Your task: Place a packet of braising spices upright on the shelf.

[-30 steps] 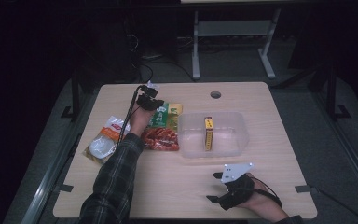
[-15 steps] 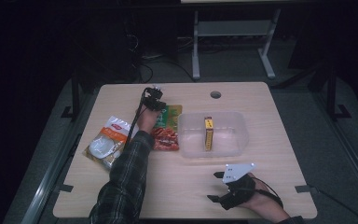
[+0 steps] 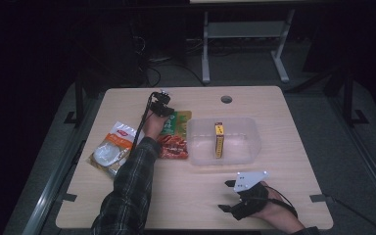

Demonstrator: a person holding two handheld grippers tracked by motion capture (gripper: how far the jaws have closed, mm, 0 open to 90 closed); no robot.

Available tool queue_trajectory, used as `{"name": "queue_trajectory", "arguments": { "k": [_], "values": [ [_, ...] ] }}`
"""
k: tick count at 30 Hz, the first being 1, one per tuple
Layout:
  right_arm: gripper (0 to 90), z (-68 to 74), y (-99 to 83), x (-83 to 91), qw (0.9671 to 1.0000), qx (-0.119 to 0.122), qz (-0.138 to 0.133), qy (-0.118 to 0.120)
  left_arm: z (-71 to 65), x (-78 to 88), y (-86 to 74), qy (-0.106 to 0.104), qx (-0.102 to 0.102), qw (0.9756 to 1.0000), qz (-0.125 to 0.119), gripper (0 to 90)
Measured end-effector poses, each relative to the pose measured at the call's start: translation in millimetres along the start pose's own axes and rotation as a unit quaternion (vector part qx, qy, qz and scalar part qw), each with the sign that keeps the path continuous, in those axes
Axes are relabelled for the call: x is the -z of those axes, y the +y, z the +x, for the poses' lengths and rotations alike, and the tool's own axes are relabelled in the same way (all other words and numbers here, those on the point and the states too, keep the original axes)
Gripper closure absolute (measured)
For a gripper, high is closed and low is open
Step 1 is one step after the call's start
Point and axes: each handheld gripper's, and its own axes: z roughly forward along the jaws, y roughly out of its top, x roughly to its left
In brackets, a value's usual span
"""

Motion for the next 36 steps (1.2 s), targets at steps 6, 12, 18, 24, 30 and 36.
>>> {"name": "queue_trajectory", "arguments": {
  "k": [6,12,18,24,30,36],
  "values": [
    [21.9,-1.4,-0.4,-0.9,1.0000,0.007,0.004,-0.001,-5.1,6.0,-4.6,-0.013,-0.021,0.9997,0.009,90.0],
    [21.9,-1.2,-0.3,-1.5,1.0000,0.007,0.006,-0.001,-9.1,13.9,-13.4,-0.039,-0.021,0.9990,0.011,90.0],
    [21.8,-1.5,-1.1,-1.6,0.9999,0.006,0.008,-0.003,-12.3,22.2,-22.8,-0.057,-0.017,0.9982,0.011,90.0],
    [21.6,-2.0,-1.3,-2.2,1.0000,0.002,0.009,-0.002,-17.4,30.7,-31.5,-0.063,-0.031,0.9974,0.014,90.0],
    [21.5,-2.7,-0.8,-3.1,0.9999,0.005,0.011,-0.002,-23.9,39.9,-41.4,-0.073,-0.042,0.9964,0.016,90.0],
    [21.4,-2.7,-0.2,-4.4,0.9999,0.003,0.014,-0.001,-29.7,52.5,-55.9,-0.085,-0.054,0.9948,0.018,90.0]
  ]
}}
